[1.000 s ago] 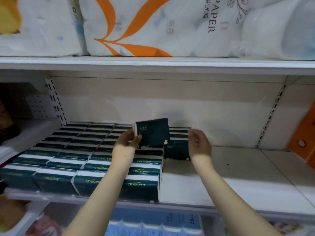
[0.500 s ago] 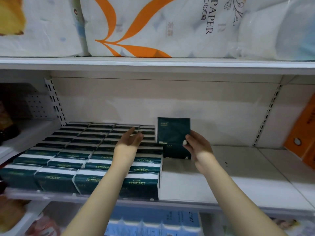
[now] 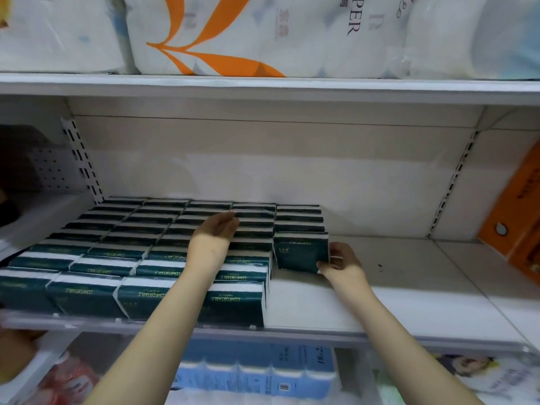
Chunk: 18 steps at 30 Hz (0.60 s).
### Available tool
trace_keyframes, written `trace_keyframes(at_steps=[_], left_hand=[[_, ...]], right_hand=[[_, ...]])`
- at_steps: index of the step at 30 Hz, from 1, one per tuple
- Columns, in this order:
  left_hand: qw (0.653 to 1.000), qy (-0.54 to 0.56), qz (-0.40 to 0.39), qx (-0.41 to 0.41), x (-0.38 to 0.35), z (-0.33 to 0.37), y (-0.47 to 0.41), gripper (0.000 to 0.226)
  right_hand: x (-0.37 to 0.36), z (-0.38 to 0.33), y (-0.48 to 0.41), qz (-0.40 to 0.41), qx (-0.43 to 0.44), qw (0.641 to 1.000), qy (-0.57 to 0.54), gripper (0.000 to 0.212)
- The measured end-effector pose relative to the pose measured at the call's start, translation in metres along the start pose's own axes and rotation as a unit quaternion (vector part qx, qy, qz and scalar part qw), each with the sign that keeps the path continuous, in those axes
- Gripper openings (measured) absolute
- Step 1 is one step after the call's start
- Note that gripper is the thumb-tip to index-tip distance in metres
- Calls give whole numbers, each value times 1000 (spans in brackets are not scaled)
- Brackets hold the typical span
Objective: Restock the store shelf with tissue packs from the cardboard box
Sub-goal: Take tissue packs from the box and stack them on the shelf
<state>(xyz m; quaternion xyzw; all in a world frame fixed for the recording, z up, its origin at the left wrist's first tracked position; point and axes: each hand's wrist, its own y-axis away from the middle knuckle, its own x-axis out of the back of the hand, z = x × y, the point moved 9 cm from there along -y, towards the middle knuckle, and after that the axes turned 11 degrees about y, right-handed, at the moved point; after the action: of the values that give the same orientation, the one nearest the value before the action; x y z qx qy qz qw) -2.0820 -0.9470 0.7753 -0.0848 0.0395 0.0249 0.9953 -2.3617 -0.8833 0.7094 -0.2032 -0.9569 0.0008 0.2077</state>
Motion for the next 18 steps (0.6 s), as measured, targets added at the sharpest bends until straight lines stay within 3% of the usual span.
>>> trace_keyframes(at_steps=[4, 12, 18], left_hand=[[1000, -9, 1, -3, 0, 0, 0, 28], [1000, -16, 4, 0, 1, -1, -1, 22], [1000, -14, 3, 3, 1, -3, -2, 24]], right_hand=[[-9, 3, -10, -6, 5, 998, 59, 39], [-14, 11, -20, 23, 7, 996, 89, 34], [-23, 13, -23, -6, 25, 992, 126, 53]])
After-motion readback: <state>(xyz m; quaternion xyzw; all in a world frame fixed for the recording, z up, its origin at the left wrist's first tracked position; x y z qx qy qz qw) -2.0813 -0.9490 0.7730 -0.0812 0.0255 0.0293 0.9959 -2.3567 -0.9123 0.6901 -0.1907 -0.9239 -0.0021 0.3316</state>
